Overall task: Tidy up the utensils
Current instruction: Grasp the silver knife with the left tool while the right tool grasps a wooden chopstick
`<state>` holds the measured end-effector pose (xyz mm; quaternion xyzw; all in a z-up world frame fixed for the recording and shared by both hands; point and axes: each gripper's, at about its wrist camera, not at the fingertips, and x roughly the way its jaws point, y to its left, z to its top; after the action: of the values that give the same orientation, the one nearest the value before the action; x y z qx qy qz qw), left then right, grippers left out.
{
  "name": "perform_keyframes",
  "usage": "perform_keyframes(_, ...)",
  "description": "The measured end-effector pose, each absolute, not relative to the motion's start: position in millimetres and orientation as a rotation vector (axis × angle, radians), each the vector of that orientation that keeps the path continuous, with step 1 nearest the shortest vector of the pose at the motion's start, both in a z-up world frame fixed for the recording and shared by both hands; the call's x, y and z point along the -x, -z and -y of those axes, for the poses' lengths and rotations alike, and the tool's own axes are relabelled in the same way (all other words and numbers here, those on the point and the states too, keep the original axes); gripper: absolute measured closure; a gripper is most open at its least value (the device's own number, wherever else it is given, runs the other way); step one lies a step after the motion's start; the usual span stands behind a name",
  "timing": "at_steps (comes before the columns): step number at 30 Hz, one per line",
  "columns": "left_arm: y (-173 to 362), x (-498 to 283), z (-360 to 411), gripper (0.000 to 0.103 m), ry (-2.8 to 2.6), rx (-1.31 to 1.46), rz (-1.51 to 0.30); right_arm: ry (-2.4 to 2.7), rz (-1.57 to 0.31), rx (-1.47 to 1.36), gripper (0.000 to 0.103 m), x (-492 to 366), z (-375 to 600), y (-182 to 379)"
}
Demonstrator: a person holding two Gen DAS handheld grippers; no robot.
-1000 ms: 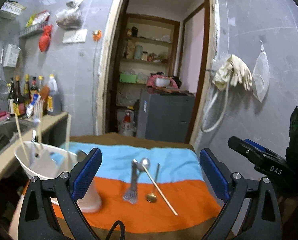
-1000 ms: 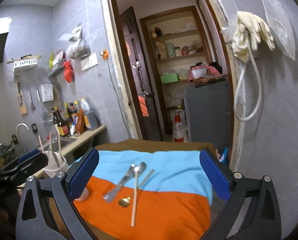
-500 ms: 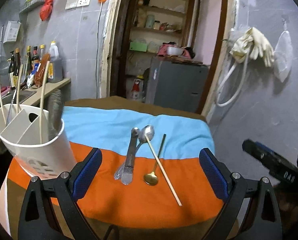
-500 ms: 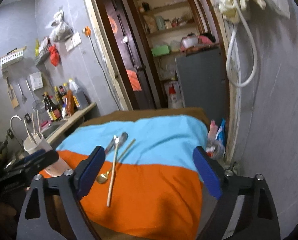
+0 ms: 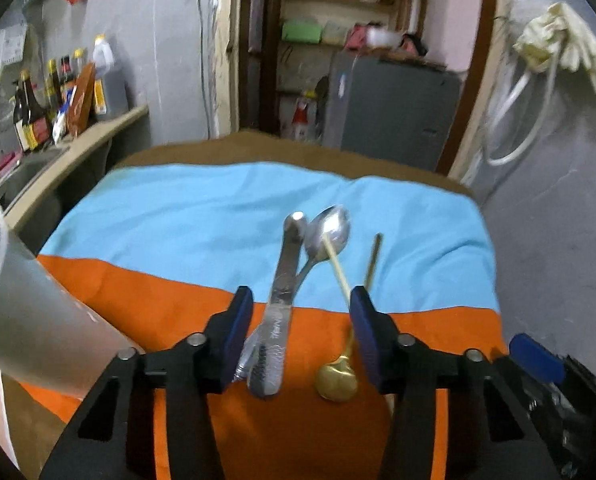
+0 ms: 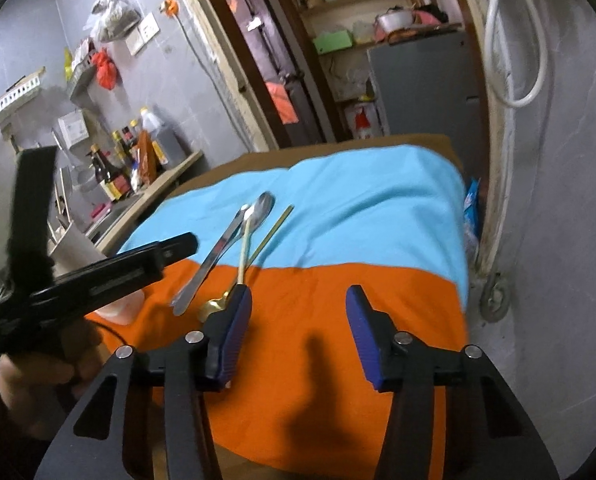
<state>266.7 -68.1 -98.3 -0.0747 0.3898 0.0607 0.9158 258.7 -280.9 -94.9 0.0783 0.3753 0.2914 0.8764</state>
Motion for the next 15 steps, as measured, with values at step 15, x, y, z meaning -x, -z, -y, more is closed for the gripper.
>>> perform_keyframes(15,136.3,-310.0,30.5,0.077,-0.113,0.207,-0.968,-0.73,-0.949,-0.029,0.073,-269.9,223.1,117.5)
